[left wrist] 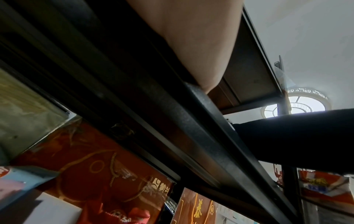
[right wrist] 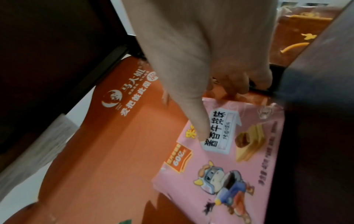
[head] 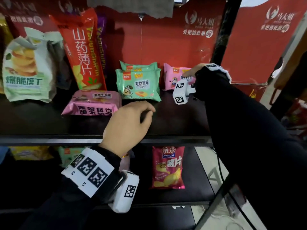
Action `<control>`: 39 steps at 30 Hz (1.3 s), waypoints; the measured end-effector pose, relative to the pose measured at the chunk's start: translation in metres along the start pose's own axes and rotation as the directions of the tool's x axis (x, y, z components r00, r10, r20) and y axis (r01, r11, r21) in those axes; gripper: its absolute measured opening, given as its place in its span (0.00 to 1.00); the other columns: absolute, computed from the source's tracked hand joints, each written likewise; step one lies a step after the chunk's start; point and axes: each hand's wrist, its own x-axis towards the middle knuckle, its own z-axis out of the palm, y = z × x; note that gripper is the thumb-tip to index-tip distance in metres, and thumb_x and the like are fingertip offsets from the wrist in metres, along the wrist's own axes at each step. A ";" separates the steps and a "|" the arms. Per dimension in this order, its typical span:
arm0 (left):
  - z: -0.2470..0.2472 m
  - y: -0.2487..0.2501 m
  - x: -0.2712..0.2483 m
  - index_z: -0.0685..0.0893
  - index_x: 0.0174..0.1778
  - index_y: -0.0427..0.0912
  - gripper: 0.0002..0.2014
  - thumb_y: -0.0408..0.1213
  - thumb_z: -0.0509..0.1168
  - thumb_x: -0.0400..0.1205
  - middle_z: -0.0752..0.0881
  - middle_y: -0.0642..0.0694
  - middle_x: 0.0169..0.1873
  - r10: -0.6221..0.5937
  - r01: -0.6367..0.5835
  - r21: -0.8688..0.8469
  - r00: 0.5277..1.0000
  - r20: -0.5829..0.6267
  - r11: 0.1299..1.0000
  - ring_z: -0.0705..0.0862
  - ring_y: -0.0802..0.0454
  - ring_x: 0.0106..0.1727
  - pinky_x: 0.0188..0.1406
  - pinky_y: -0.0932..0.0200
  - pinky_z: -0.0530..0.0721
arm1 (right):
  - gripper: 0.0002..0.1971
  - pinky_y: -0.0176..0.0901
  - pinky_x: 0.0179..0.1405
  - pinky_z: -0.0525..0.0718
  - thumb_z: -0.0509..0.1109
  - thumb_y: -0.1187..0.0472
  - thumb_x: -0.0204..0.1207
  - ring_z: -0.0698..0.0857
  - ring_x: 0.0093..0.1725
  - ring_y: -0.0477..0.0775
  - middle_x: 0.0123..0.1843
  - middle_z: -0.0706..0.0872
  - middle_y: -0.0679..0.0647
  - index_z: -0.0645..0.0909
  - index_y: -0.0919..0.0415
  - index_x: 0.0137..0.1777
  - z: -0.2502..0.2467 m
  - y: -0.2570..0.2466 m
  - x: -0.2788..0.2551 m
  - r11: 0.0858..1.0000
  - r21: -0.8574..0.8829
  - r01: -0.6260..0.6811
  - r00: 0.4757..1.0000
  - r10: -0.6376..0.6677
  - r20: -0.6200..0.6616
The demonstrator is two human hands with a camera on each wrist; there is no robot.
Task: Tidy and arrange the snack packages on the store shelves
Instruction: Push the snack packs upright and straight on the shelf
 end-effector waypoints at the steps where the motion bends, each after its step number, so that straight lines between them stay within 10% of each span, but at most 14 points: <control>1: 0.000 0.000 0.000 0.87 0.50 0.49 0.06 0.36 0.66 0.81 0.86 0.57 0.41 -0.005 0.005 0.002 1.000 0.004 1.000 0.83 0.56 0.43 0.44 0.57 0.80 | 0.31 0.50 0.69 0.78 0.69 0.61 0.79 0.70 0.77 0.65 0.77 0.69 0.63 0.63 0.73 0.77 -0.001 0.002 0.001 1.000 0.007 -0.022 1.000 0.022 0.012; 6: -0.001 0.003 0.000 0.87 0.50 0.50 0.06 0.37 0.65 0.81 0.86 0.57 0.40 -0.010 0.009 0.022 1.000 0.023 1.000 0.84 0.55 0.43 0.44 0.53 0.82 | 0.09 0.35 0.43 0.84 0.71 0.58 0.79 0.79 0.51 0.53 0.49 0.79 0.57 0.76 0.62 0.51 -0.007 0.011 0.002 0.990 0.120 -0.070 0.994 0.059 0.091; 8: -0.002 0.004 0.000 0.87 0.50 0.51 0.06 0.38 0.65 0.81 0.88 0.55 0.41 -0.021 0.020 0.022 0.999 0.027 1.000 0.85 0.53 0.44 0.44 0.51 0.83 | 0.12 0.44 0.50 0.85 0.75 0.54 0.74 0.83 0.42 0.53 0.39 0.82 0.53 0.79 0.61 0.39 -0.013 0.016 -0.001 0.979 0.143 -0.144 0.987 0.131 0.096; 13: -0.004 0.002 0.000 0.86 0.53 0.50 0.07 0.37 0.66 0.81 0.88 0.58 0.44 -0.060 0.063 -0.080 0.997 0.042 0.995 0.84 0.63 0.47 0.49 0.69 0.80 | 0.17 0.37 0.20 0.81 0.76 0.64 0.73 0.83 0.20 0.49 0.18 0.79 0.54 0.72 0.64 0.31 -0.020 0.010 -0.041 0.925 0.374 0.069 0.991 -0.022 -0.130; 17: -0.008 0.006 0.010 0.82 0.62 0.47 0.13 0.36 0.67 0.82 0.86 0.56 0.54 -0.183 0.187 -0.321 0.982 0.043 0.928 0.83 0.68 0.50 0.55 0.71 0.78 | 0.13 0.53 0.39 0.87 0.79 0.67 0.68 0.84 0.38 0.58 0.40 0.81 0.63 0.76 0.68 0.43 -0.015 0.020 -0.086 0.750 0.539 0.383 0.920 -0.256 -0.298; 21: -0.013 0.016 0.028 0.79 0.66 0.47 0.19 0.52 0.61 0.84 0.84 0.52 0.63 -0.328 0.397 -0.527 0.918 0.223 0.751 0.82 0.57 0.63 0.65 0.56 0.81 | 0.24 0.59 0.53 0.88 0.83 0.59 0.64 0.88 0.54 0.62 0.56 0.88 0.61 0.77 0.63 0.55 0.012 0.027 -0.122 0.736 0.600 0.315 0.948 -0.272 -0.164; 26: -0.011 0.018 0.031 0.82 0.52 0.47 0.10 0.48 0.61 0.85 0.89 0.50 0.48 -0.417 0.415 -0.706 0.890 0.185 0.573 0.87 0.57 0.47 0.43 0.63 0.89 | 0.33 0.50 0.50 0.85 0.79 0.54 0.69 0.89 0.54 0.51 0.58 0.88 0.52 0.71 0.60 0.71 0.029 0.037 -0.133 0.678 0.720 0.151 0.966 -0.257 0.039; 32: -0.008 0.014 0.024 0.76 0.52 0.44 0.10 0.47 0.64 0.84 0.88 0.48 0.48 -0.482 0.418 -0.819 0.852 0.204 0.392 0.88 0.54 0.46 0.41 0.59 0.89 | 0.07 0.42 0.50 0.88 0.74 0.62 0.74 0.90 0.44 0.50 0.42 0.92 0.52 0.82 0.59 0.51 0.049 0.036 -0.141 0.452 0.892 0.011 0.946 -0.294 0.138; 39: -0.007 0.023 0.020 0.83 0.40 0.49 0.05 0.42 0.69 0.81 0.89 0.53 0.34 -0.404 0.397 -0.771 0.893 0.198 0.499 0.85 0.59 0.33 0.33 0.66 0.84 | 0.09 0.47 0.50 0.89 0.71 0.59 0.78 0.89 0.48 0.53 0.53 0.89 0.60 0.82 0.62 0.54 0.049 0.027 -0.144 0.300 0.953 -0.046 0.940 -0.309 0.143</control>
